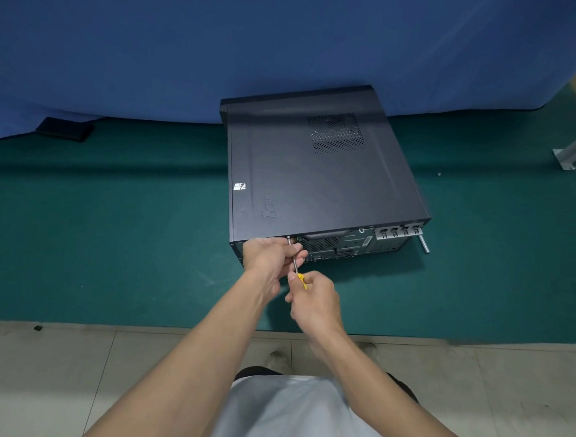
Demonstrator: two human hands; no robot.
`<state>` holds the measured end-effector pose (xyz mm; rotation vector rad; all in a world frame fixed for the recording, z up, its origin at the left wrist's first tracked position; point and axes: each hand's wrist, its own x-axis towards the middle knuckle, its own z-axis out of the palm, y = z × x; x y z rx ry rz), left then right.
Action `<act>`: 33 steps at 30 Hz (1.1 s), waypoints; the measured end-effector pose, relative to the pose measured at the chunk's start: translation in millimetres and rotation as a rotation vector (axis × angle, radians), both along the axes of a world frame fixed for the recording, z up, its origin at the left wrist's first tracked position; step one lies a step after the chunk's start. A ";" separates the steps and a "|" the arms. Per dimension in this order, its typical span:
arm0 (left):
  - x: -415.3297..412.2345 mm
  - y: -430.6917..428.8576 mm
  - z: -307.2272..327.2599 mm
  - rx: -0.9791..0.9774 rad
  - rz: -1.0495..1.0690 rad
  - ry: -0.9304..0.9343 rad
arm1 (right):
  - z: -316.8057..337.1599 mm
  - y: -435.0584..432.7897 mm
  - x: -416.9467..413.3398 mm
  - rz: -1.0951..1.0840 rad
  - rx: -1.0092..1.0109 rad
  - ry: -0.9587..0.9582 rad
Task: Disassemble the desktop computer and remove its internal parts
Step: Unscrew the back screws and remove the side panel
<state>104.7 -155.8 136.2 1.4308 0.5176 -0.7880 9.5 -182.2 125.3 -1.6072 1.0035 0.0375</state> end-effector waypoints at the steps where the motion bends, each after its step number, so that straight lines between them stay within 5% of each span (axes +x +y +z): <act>1: -0.2 -1.1 -0.8 0.014 0.010 -0.017 | 0.1 -3.4 -1.8 -0.075 0.179 -0.052; 4: 0.0 -3.2 -2.2 0.011 0.011 -0.042 | 3.2 -22.6 -13.2 -0.185 0.804 -0.142; 6: 0.1 -2.2 -2.9 -0.014 -0.008 -0.051 | 5.8 -28.8 -22.2 -0.137 1.019 -0.157; 10: -2.9 2.2 -5.6 -0.065 -0.012 -0.065 | 4.4 -21.9 -21.2 -0.080 0.710 -0.132; 14: -4.0 -0.5 -8.5 0.113 -0.010 -0.186 | 3.3 -13.6 -17.9 -0.055 0.368 -0.069; 16: -4.0 -3.6 -7.7 0.148 0.000 -0.206 | 5.4 -16.0 -18.6 -0.043 0.399 -0.068; 21: -3.5 -1.8 -4.2 -0.020 0.012 -0.114 | 16.4 -34.9 -23.4 0.004 0.876 -0.115; 24: -3.0 2.6 -4.4 -0.072 -0.003 -0.088 | 18.7 -31.1 -22.4 0.108 0.653 -0.068; 28: -4.7 0.9 -6.5 0.107 -0.009 -0.166 | 17.7 -18.2 -18.7 0.089 0.295 -0.008; 31: -5.4 -3.1 -5.9 0.107 0.022 -0.170 | 15.8 -21.3 -20.5 0.072 0.330 -0.023; 33: -5.8 -3.6 -4.2 0.023 0.037 -0.131 | 18.0 -28.8 -22.1 0.067 0.539 -0.070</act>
